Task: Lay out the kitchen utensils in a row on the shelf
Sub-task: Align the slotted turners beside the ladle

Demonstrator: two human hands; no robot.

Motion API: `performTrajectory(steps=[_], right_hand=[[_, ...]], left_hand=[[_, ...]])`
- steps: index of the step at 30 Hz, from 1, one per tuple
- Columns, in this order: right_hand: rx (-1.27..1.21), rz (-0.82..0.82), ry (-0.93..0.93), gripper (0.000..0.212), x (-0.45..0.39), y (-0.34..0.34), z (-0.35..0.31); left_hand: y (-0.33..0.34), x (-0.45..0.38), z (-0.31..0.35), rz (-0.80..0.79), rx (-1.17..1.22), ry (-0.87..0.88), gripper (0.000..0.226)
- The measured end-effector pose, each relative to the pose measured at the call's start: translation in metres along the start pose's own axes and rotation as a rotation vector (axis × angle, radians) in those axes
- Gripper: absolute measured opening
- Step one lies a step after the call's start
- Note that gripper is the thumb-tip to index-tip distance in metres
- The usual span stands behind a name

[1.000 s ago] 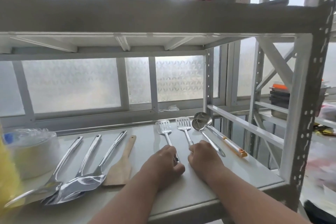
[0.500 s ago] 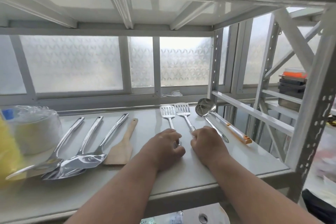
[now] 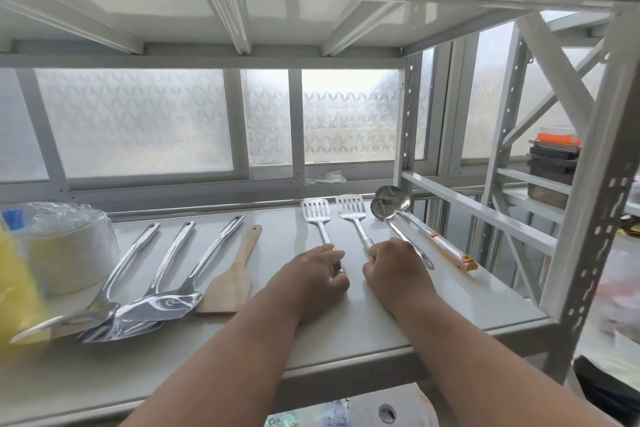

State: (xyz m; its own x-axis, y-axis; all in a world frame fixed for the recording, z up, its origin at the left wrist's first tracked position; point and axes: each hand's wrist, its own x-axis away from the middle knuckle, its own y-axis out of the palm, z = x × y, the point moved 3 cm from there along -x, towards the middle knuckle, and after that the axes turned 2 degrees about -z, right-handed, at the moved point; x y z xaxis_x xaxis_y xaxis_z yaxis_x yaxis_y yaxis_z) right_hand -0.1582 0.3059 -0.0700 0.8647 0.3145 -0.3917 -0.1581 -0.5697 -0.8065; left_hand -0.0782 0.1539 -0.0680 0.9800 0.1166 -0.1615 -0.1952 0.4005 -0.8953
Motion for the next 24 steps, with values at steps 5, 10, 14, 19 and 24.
performTrajectory(steps=[5, 10, 14, 19, 24], right_hand=[[-0.001, 0.013, 0.004, 0.020, -0.0001, 0.0003, 0.0009], [-0.003, 0.016, 0.016, 0.022, 0.0001, -0.0011, 0.0004], [0.004, 0.022, 0.019, 0.022, 0.0002, -0.0014, 0.0002], [0.012, 0.032, 0.009, 0.019, 0.0007, -0.0028, -0.0013], [0.027, 0.023, 0.013, 0.012, 0.0022, -0.0048, -0.0025]], left_hand=[[0.0033, -0.0040, -0.0036, -0.045, -0.015, -0.003, 0.057], [0.0067, -0.0070, -0.0081, -0.075, -0.015, -0.012, 0.061], [0.0067, -0.0068, -0.0091, -0.081, -0.001, -0.013, 0.061], [0.0066, -0.0068, -0.0090, -0.077, 0.000, -0.002, 0.061], [0.0060, -0.0060, -0.0081, -0.079, -0.021, 0.014, 0.061]])
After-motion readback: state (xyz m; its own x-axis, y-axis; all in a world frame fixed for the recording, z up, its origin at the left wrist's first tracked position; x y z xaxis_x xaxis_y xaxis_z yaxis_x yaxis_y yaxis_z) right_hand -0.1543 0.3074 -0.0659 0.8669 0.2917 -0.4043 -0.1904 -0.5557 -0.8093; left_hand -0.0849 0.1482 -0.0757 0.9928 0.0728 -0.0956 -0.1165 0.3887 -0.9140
